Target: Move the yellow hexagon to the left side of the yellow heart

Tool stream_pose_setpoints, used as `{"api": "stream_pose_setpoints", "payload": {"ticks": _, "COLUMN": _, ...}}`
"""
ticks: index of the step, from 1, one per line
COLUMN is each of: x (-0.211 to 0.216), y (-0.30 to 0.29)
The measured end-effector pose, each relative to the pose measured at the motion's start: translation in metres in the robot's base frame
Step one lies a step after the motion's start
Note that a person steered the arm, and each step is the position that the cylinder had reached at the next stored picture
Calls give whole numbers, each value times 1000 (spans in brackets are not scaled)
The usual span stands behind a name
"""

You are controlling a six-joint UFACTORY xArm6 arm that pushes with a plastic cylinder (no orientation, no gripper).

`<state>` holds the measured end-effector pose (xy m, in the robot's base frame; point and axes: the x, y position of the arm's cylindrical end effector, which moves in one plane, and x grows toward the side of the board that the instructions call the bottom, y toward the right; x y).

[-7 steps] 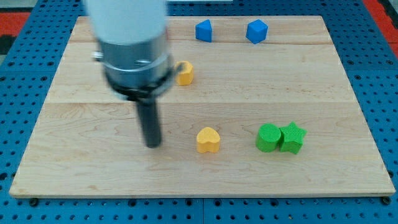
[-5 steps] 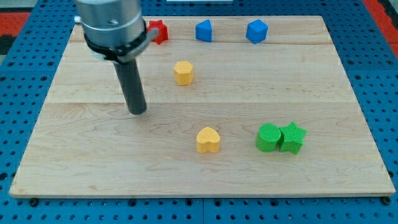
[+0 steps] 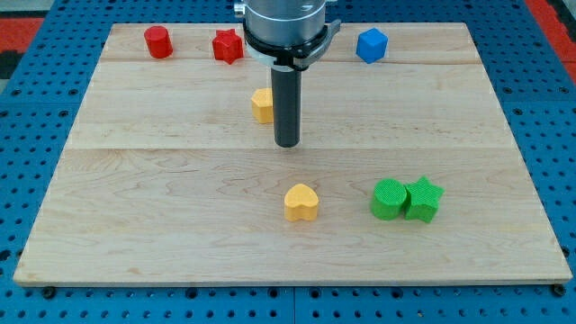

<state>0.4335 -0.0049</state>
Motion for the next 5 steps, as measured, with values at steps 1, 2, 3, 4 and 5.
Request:
{"api": "stream_pose_setpoints", "payload": {"ticks": 1, "x": 0, "y": 0}}
{"api": "stream_pose_setpoints", "payload": {"ticks": 2, "x": -8, "y": 6}}
{"api": "stream_pose_setpoints", "payload": {"ticks": 3, "x": -32, "y": 28}}
{"api": "stream_pose_setpoints", "payload": {"ticks": 4, "x": -38, "y": 30}}
{"api": "stream_pose_setpoints", "payload": {"ticks": 5, "x": -55, "y": 31}}
